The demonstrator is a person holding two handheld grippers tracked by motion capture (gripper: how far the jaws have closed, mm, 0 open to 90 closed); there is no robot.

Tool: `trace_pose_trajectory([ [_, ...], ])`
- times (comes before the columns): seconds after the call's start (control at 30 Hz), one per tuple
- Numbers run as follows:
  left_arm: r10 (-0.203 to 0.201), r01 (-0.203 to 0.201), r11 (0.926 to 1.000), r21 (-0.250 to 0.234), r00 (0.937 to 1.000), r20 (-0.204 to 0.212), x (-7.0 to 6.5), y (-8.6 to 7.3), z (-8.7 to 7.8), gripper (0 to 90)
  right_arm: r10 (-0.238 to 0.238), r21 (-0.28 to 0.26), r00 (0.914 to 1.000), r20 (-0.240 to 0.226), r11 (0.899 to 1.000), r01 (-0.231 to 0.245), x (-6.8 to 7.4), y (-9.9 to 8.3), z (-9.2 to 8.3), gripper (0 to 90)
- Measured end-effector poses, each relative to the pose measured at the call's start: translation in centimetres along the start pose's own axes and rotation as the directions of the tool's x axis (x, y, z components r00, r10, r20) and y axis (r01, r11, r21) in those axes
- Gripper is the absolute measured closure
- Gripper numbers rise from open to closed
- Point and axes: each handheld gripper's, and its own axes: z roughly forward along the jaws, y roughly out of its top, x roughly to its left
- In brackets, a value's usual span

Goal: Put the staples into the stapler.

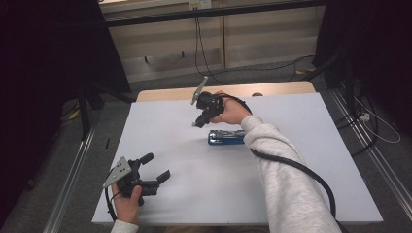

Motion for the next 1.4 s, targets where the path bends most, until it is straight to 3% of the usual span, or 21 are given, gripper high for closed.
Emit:
trace_pose_trajectory([
  [0.8, 0.001, -0.001, 1.0000, 0.009, 1.0000, 0.000, 0.0, 0.0, 0.0, 4.0, -0.006, 0.012, 1.0000, 0.005, 1.000, 0.006, -0.2, -0.4, -0.5, 78.5],
  [1.4, 0.000, 0.000, 0.9999, 0.014, 1.0000, -0.002, -0.1, 0.0, 0.0, 4.2, 0.006, 0.031, 0.9999, 0.011, 1.000, -0.007, -0.5, -2.1, -1.3, 78.5],
])
